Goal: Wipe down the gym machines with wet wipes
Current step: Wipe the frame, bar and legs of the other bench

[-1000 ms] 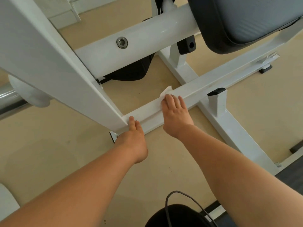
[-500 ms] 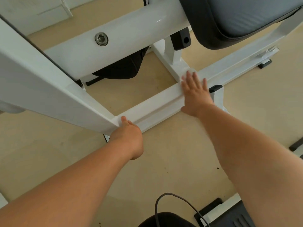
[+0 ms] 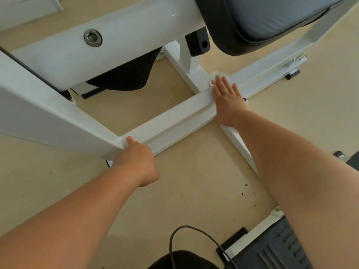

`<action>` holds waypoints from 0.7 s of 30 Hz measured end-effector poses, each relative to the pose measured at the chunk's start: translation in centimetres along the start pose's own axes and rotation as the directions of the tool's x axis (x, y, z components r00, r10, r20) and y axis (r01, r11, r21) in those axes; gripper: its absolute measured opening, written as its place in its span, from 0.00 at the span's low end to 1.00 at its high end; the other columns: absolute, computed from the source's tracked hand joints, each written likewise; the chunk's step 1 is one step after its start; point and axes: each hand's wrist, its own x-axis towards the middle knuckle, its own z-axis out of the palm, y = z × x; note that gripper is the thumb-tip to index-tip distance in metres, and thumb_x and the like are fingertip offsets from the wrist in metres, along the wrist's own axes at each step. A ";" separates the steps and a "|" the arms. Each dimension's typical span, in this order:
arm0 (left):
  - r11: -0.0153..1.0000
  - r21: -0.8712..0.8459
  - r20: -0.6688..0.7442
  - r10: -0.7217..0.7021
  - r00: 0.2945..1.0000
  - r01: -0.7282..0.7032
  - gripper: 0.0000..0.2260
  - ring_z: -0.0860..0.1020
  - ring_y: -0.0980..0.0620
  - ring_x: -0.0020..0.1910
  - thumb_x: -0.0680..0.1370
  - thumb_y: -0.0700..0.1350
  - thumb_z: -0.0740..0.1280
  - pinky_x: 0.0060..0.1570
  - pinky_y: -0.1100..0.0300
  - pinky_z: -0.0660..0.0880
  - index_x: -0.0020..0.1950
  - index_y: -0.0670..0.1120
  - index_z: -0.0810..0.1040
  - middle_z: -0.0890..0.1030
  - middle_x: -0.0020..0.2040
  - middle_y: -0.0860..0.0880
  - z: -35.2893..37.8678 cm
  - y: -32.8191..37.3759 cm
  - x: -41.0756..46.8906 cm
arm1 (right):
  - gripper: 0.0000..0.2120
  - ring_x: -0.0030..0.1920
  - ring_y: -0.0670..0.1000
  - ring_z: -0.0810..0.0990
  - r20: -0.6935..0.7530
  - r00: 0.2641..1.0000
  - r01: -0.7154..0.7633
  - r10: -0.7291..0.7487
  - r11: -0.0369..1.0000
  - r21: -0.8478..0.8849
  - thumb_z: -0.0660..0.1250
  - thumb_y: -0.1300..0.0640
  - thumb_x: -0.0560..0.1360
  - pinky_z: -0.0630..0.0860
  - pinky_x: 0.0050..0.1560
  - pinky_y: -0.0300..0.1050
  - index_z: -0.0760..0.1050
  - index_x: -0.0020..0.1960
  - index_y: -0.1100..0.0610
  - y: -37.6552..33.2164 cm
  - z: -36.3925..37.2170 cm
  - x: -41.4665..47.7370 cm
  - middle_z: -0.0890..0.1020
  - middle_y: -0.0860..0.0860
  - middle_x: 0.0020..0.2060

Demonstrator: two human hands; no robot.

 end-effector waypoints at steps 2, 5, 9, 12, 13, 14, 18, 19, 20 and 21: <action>0.999 -0.026 -0.020 0.023 1.000 -0.023 0.29 0.73 0.43 0.69 0.77 0.42 0.63 0.48 0.56 0.74 0.77 0.38 0.60 0.42 0.81 0.36 0.2 -0.3 0.2 | 0.52 0.81 0.57 0.32 0.023 0.991 -0.136 0.136 0.990 0.043 0.70 0.61 0.75 0.38 0.81 0.56 0.33 0.83 0.57 1.0 -0.7 0.8 0.33 0.56 0.81; 0.999 -0.041 0.000 0.008 1.000 -0.008 0.27 0.73 0.43 0.68 0.76 0.43 0.63 0.49 0.56 0.73 0.75 0.39 0.64 0.43 0.81 0.36 0.2 -0.7 0.3 | 0.53 0.80 0.59 0.31 0.048 0.993 -0.118 0.112 0.985 0.126 0.69 0.58 0.73 0.37 0.81 0.57 0.33 0.82 0.60 -2.2 -0.1 0.4 0.32 0.58 0.81; 0.997 -0.079 0.005 0.024 1.000 -0.024 0.10 0.77 0.47 0.41 0.74 0.45 0.64 0.39 0.58 0.70 0.54 0.47 0.68 0.46 0.81 0.34 -0.7 -0.5 0.0 | 0.52 0.79 0.58 0.28 0.022 0.988 0.151 -0.153 0.987 0.059 0.64 0.57 0.70 0.36 0.81 0.58 0.31 0.82 0.60 -6.8 1.9 -3.6 0.31 0.58 0.80; 0.998 -0.057 -0.016 0.020 1.000 -0.021 0.20 0.77 0.45 0.46 0.75 0.44 0.64 0.41 0.57 0.71 0.66 0.42 0.69 0.47 0.81 0.35 -0.3 -0.8 0.4 | 0.53 0.79 0.55 0.28 0.029 0.946 0.324 -0.323 0.946 0.000 0.62 0.58 0.69 0.36 0.81 0.56 0.29 0.81 0.58 -6.2 1.9 -3.7 0.31 0.55 0.80; 0.999 -0.047 -0.020 0.008 1.000 -0.009 0.29 0.77 0.44 0.48 0.75 0.45 0.64 0.43 0.57 0.73 0.75 0.39 0.63 0.44 0.81 0.37 0.1 -1.0 0.5 | 0.52 0.79 0.54 0.29 0.019 0.950 0.311 -0.311 0.950 -0.040 0.62 0.60 0.69 0.36 0.81 0.55 0.29 0.81 0.57 -5.1 1.6 -3.0 0.31 0.55 0.80; 0.999 -0.040 -0.019 -0.005 1.000 0.004 0.35 0.78 0.44 0.51 0.76 0.45 0.64 0.45 0.56 0.74 0.80 0.37 0.54 0.41 0.82 0.38 0.3 -1.0 0.5 | 0.51 0.80 0.54 0.30 0.011 0.971 0.239 -0.239 0.970 -0.045 0.62 0.61 0.71 0.36 0.81 0.54 0.30 0.82 0.57 -3.9 1.1 -2.2 0.32 0.55 0.81; 0.999 -0.047 -0.028 0.009 1.000 -0.010 0.39 0.78 0.44 0.59 0.76 0.46 0.64 0.47 0.57 0.74 0.81 0.37 0.47 0.38 0.82 0.39 0.2 -0.8 0.0 | 0.50 0.81 0.57 0.33 0.032 0.981 -0.195 0.193 0.967 0.166 0.67 0.62 0.75 0.39 0.81 0.54 0.35 0.83 0.58 -0.7 -0.4 -0.5 0.34 0.56 0.81; 0.999 -0.040 -0.020 0.016 1.000 -0.017 0.37 0.76 0.44 0.62 0.77 0.45 0.64 0.48 0.56 0.74 0.81 0.37 0.49 0.39 0.82 0.38 0.0 -0.7 -0.3 | 0.49 0.81 0.58 0.33 0.032 0.975 -0.222 0.220 0.955 0.197 0.66 0.62 0.76 0.39 0.81 0.54 0.35 0.83 0.58 -1.6 -0.2 -0.7 0.34 0.57 0.81; 0.999 -0.034 -0.011 0.025 1.000 -0.025 0.35 0.74 0.44 0.67 0.77 0.44 0.63 0.51 0.55 0.75 0.80 0.36 0.52 0.41 0.82 0.38 -0.1 -0.5 -0.5 | 0.47 0.81 0.58 0.33 0.025 0.976 -0.216 0.216 0.953 0.210 0.64 0.63 0.76 0.39 0.81 0.54 0.35 0.83 0.59 -3.0 0.1 -1.2 0.34 0.58 0.81; 0.999 -0.031 -0.004 0.030 1.000 -0.030 0.33 0.70 0.43 0.72 0.78 0.44 0.63 0.54 0.54 0.76 0.79 0.36 0.55 0.42 0.82 0.37 -0.2 -0.3 -0.7 | 0.46 0.81 0.59 0.32 0.010 0.984 -0.178 0.180 0.962 0.209 0.62 0.63 0.76 0.40 0.81 0.55 0.34 0.82 0.60 -4.8 0.6 -2.0 0.33 0.58 0.81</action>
